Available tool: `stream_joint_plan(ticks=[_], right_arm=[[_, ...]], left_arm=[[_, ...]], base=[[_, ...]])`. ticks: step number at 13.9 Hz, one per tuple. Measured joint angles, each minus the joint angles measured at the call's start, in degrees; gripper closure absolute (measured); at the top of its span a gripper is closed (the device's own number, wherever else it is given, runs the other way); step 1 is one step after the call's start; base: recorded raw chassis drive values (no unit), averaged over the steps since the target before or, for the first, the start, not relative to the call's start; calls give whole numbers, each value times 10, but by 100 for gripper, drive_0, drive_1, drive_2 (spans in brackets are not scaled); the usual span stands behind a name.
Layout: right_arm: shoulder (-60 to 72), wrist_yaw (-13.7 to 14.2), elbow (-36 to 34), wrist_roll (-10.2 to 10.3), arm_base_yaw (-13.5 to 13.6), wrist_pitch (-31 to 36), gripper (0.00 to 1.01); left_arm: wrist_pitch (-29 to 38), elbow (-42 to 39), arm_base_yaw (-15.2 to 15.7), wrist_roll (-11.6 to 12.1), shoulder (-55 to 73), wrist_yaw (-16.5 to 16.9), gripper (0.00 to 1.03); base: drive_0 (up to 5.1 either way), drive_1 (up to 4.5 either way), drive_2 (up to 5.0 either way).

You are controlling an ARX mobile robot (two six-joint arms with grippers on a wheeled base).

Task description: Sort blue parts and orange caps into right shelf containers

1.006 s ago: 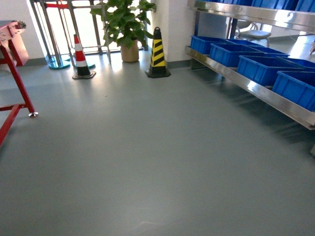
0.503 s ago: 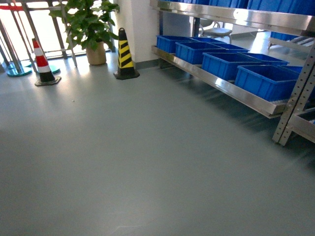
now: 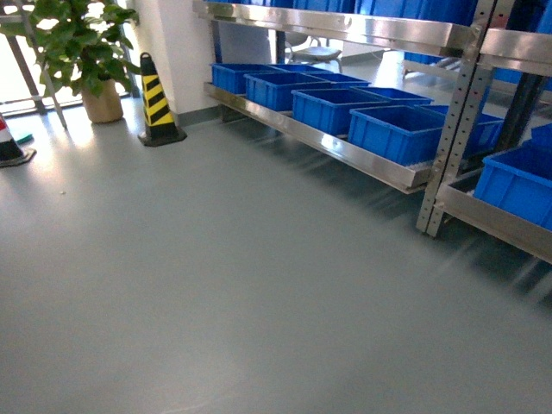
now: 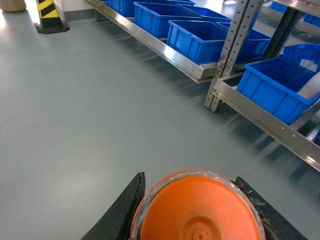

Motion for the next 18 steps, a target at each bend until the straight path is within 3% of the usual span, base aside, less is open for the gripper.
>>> stream_joint_plan(ticks=[18], right_arm=[[0, 0, 0, 0, 0, 0, 58]], left_arm=[[0, 0, 0, 0, 0, 0, 59]], base=[[-167, -167, -167]])
